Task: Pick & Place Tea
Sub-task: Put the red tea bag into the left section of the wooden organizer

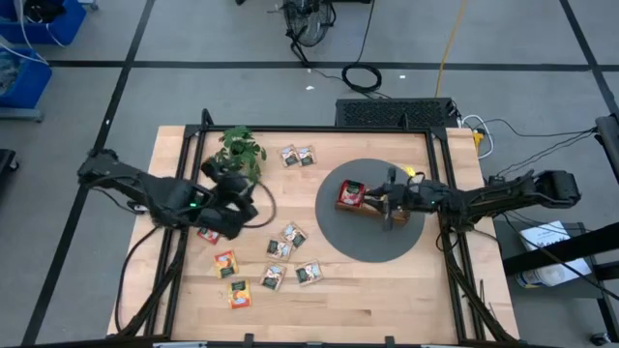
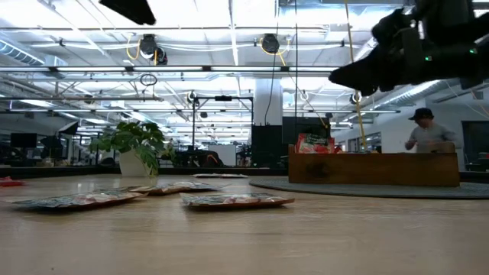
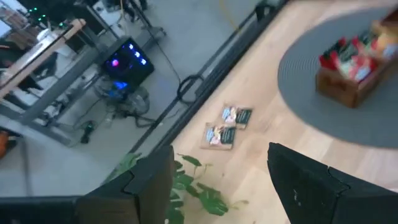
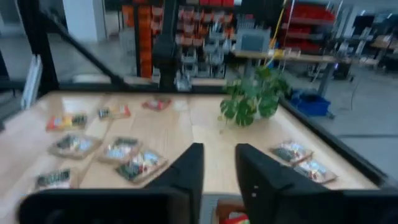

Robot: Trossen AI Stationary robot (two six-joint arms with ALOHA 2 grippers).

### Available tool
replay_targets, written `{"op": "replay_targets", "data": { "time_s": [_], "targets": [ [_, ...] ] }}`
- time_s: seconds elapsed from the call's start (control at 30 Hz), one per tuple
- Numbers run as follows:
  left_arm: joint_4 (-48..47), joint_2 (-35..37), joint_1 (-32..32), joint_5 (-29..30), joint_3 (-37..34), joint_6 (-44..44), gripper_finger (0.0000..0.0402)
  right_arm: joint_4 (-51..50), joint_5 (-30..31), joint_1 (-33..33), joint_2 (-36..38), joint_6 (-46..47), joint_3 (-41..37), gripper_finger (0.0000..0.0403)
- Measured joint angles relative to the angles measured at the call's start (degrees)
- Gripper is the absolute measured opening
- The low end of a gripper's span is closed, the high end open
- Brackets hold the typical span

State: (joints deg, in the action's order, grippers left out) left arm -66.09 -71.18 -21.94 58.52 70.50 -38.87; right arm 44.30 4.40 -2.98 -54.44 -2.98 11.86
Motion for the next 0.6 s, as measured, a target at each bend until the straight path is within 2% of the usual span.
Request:
{"op": "replay_targets", "data": {
  "time_s": [0.07,0.1,0.13,0.27,0.33,0.47,0.6],
  "targets": [
    [-0.14,4.24,-2.38,-0.16,-2.67,-2.96,0.0255,3.32,0.0,-0.02,2.31,0.7,-2.5,0.0106],
    [-0.14,6.72,-3.47,-2.22,-4.2,-3.79,0.0255,5.06,0.06,-0.02,3.51,0.76,-3.69,0.0121],
    [0.01,9.12,-4.25,-6.31,-6.13,-4.03,0.0255,6.81,0.24,-0.02,4.56,0.75,-4.73,0.0134],
    [0.93,15.81,-5.6,-28.68,-13.21,-8.55,0.0255,12.02,0.22,-0.02,9.39,0.66,-7.82,0.0182],
    [1.37,17.36,-5.58,-36.03,-16.08,-13.31,0.0255,13.93,0.27,-0.02,11.68,0.61,-8.72,0.0201],
    [-0.28,17.81,-4.93,-42.31,-20.11,-24.16,0.0255,12.81,0.29,-0.02,14.52,1.0,-8.92,0.023],
    [-1.38,15.87,-4.99,-48.47,-24.23,-29.91,0.0255,12.15,0.28,-0.02,14.73,1.0,-8.99,0.0242]
  ]
}}
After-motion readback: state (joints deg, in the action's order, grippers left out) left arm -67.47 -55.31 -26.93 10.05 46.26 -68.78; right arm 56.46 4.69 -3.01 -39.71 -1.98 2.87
